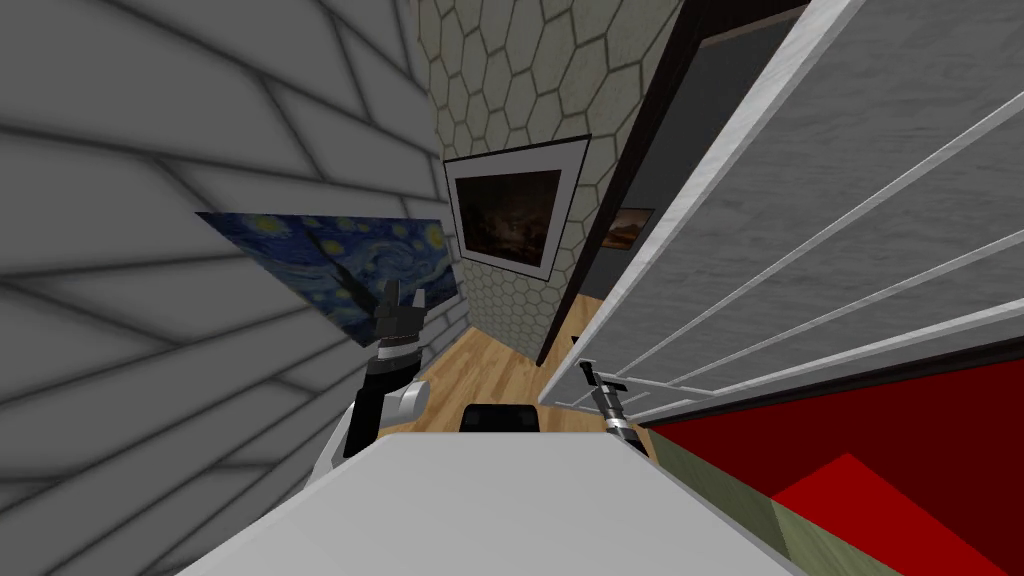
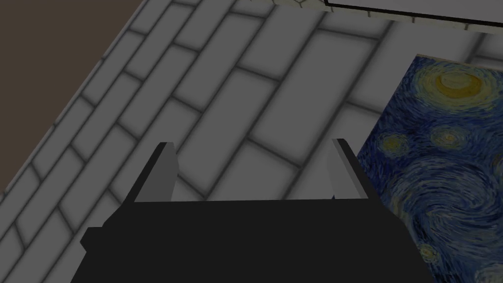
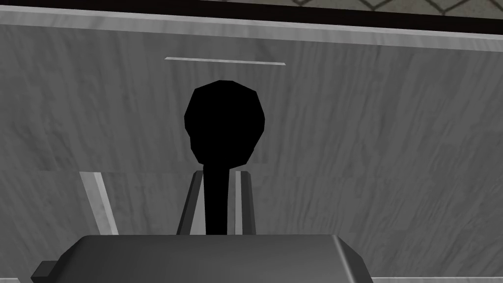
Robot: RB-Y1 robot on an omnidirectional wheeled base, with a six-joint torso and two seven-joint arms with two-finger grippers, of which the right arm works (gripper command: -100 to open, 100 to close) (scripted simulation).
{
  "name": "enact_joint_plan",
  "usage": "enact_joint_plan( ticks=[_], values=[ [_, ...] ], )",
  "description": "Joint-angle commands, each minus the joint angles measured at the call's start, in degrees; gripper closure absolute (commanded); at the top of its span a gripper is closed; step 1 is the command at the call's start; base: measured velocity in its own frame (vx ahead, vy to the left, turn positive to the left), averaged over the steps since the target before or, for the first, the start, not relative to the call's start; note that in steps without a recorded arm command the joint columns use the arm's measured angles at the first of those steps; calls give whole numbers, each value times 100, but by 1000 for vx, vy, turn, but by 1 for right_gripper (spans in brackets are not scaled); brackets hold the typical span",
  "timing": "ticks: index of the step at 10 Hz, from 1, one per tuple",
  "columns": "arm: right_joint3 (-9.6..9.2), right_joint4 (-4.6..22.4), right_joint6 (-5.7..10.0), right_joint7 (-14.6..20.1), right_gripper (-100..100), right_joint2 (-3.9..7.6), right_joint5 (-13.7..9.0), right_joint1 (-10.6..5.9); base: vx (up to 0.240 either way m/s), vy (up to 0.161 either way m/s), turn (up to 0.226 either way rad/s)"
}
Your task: Pull the door open
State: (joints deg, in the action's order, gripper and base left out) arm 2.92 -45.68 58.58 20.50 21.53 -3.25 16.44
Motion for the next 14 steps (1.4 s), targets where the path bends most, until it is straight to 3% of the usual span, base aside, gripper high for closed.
enact_joint_plan(
  ticks=[1,3,4,5,13,14],
  values=[
    [-25,109,183,69,100,59,15,50,-212,-8,113],
    [-74,154,358,158,100,135,43,144,-176,-36,115],
    [-67,162,285,117,100,96,39,110,-87,-16,30],
    [-105,251,429,169,100,137,60,143,-159,-30,160],
    [-233,619,1050,384,100,359,130,255,-241,-60,175],
    [-232,600,994,366,100,335,130,243,-104,-25,33]
  ],
)
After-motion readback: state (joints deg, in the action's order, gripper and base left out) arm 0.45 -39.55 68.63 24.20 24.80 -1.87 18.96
